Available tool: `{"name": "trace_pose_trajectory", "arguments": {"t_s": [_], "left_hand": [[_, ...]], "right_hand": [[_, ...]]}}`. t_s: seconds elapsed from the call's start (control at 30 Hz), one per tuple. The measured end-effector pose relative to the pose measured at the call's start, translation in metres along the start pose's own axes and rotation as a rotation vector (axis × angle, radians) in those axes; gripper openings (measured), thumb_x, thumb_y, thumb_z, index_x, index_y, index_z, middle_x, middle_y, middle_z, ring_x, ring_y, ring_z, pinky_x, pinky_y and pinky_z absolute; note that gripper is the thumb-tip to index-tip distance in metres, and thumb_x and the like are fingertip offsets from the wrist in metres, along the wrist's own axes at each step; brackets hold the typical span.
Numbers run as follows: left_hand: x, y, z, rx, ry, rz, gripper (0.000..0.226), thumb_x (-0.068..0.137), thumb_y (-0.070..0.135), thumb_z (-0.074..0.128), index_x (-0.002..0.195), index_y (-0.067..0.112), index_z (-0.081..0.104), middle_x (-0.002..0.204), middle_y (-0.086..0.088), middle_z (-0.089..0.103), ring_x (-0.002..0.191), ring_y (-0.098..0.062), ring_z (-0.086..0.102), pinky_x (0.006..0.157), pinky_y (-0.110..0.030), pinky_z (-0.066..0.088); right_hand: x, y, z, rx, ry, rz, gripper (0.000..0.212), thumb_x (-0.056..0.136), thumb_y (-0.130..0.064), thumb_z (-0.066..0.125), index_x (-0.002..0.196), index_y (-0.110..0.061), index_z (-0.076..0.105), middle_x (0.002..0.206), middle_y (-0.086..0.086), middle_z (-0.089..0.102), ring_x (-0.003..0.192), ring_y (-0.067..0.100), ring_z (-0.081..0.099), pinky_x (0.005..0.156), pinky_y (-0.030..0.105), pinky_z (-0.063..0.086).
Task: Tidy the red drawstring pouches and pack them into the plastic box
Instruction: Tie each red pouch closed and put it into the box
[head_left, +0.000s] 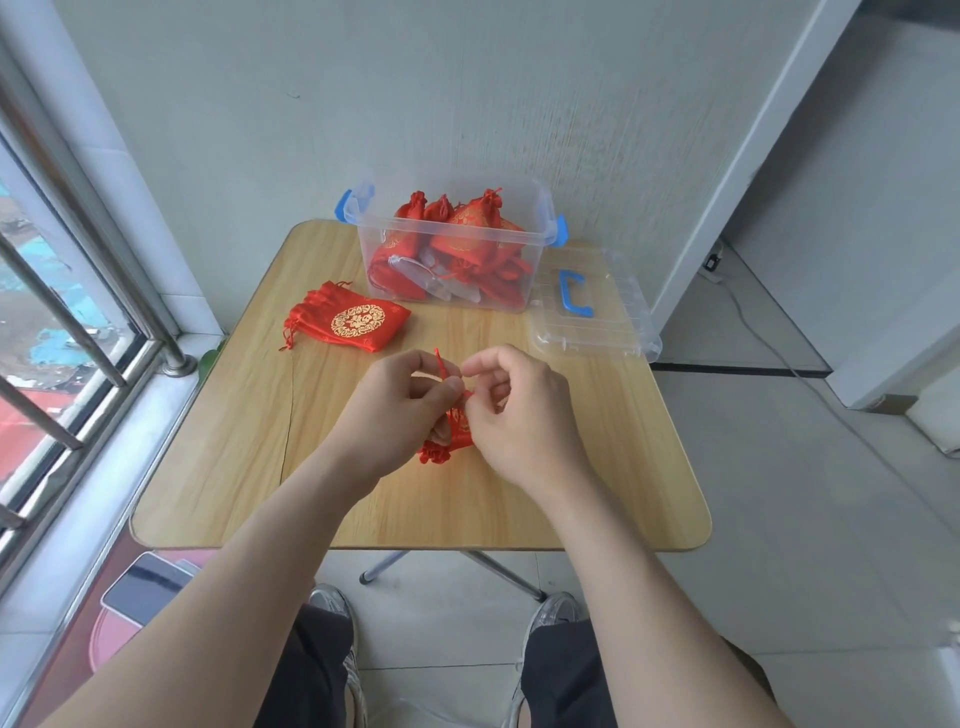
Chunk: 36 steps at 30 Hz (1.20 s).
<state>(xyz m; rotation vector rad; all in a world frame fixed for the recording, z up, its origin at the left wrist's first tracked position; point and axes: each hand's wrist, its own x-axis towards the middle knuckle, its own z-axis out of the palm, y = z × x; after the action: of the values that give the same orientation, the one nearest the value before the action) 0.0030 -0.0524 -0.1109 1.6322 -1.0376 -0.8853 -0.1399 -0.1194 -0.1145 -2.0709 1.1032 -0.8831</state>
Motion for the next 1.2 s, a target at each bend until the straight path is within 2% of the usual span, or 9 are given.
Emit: {"name": "trace_pose_trajectory", "arguments": {"t_s": [0.17,0.43,0.5,0.67,0.8,0.9,0.97,1.03,1.2], "left_hand": [[-0.001,0.002,0.001,-0.09,-0.019,-0.032,0.01,0.103,0.017,0.069,0.109,0.009,0.068,0.086,-0.01,0.081,0.069,-0.016,0.075,0.059,-0.019,0.056],[0.008,-0.008,-0.008,-0.096,-0.095,-0.075,0.019,0.102,0.019,0.07,0.096,0.003,0.079,0.077,-0.014,0.071,0.069,-0.017,0.063,0.074,-0.031,0.059],[0.008,-0.008,-0.008,-0.115,-0.137,-0.073,0.021,0.105,0.015,0.066,0.099,-0.003,0.076,0.08,-0.016,0.068,0.073,-0.019,0.064,0.079,-0.032,0.06],[0.007,-0.006,-0.006,-0.215,-0.194,-0.108,0.024,0.109,0.002,0.051,0.113,-0.003,0.075,0.09,-0.015,0.068,0.08,-0.019,0.063,0.086,-0.031,0.06],[0.008,-0.003,-0.005,-0.313,-0.154,-0.178,0.024,0.109,0.002,0.051,0.119,-0.011,0.068,0.095,-0.021,0.066,0.079,-0.02,0.065,0.082,-0.03,0.061],[0.006,0.001,-0.004,-0.387,-0.131,-0.22,0.024,0.106,-0.002,0.054,0.126,-0.015,0.061,0.099,-0.02,0.067,0.078,-0.021,0.067,0.079,-0.03,0.062],[0.004,0.004,-0.003,-0.456,-0.087,-0.251,0.031,0.102,-0.009,0.055,0.133,-0.01,0.051,0.116,-0.018,0.068,0.081,-0.024,0.071,0.078,-0.033,0.064],[0.003,0.007,-0.004,-0.49,-0.039,-0.278,0.05,0.097,-0.014,0.056,0.142,0.006,0.045,0.132,-0.016,0.06,0.086,-0.027,0.073,0.077,-0.035,0.064],[0.002,0.008,-0.005,-0.326,-0.036,-0.207,0.076,0.076,-0.004,0.073,0.143,0.023,0.052,0.139,-0.009,0.051,0.11,-0.034,0.071,0.086,-0.047,0.064]], "right_hand": [[-0.003,-0.004,-0.001,-0.024,-0.015,-0.109,0.027,0.08,-0.016,0.079,0.106,-0.024,0.075,0.093,-0.014,0.072,0.084,-0.003,0.063,0.068,0.006,0.045],[0.002,0.001,-0.006,-0.008,-0.072,-0.136,0.025,0.082,-0.009,0.089,0.104,-0.02,0.081,0.085,-0.013,0.074,0.084,-0.007,0.066,0.072,0.004,0.048],[0.003,0.003,-0.005,-0.059,-0.043,-0.172,0.021,0.084,-0.008,0.086,0.101,-0.02,0.082,0.086,-0.012,0.072,0.08,-0.003,0.065,0.071,0.008,0.048],[0.006,0.011,0.001,-0.163,0.004,-0.254,0.014,0.091,-0.012,0.081,0.101,-0.02,0.086,0.091,-0.003,0.069,0.085,0.016,0.065,0.072,0.036,0.057],[0.009,0.013,0.003,-0.192,-0.001,-0.288,0.015,0.093,-0.014,0.079,0.106,-0.019,0.086,0.087,-0.001,0.068,0.08,0.019,0.065,0.068,0.038,0.058],[0.01,0.014,0.001,-0.184,0.015,-0.283,0.024,0.09,-0.01,0.082,0.114,-0.017,0.082,0.087,-0.002,0.071,0.08,0.016,0.066,0.073,0.038,0.059],[0.01,0.014,-0.001,-0.179,0.011,-0.29,0.026,0.089,-0.009,0.083,0.113,-0.019,0.082,0.087,-0.003,0.071,0.079,0.014,0.065,0.073,0.036,0.059],[0.01,0.014,-0.001,-0.208,0.002,-0.307,0.022,0.091,-0.009,0.082,0.111,-0.019,0.084,0.089,-0.001,0.07,0.08,0.016,0.067,0.072,0.037,0.058],[0.009,0.008,-0.003,-0.419,-0.106,-0.361,0.014,0.098,-0.01,0.074,0.105,-0.018,0.083,0.091,0.001,0.058,0.076,0.023,0.064,0.065,0.037,0.058]]}}
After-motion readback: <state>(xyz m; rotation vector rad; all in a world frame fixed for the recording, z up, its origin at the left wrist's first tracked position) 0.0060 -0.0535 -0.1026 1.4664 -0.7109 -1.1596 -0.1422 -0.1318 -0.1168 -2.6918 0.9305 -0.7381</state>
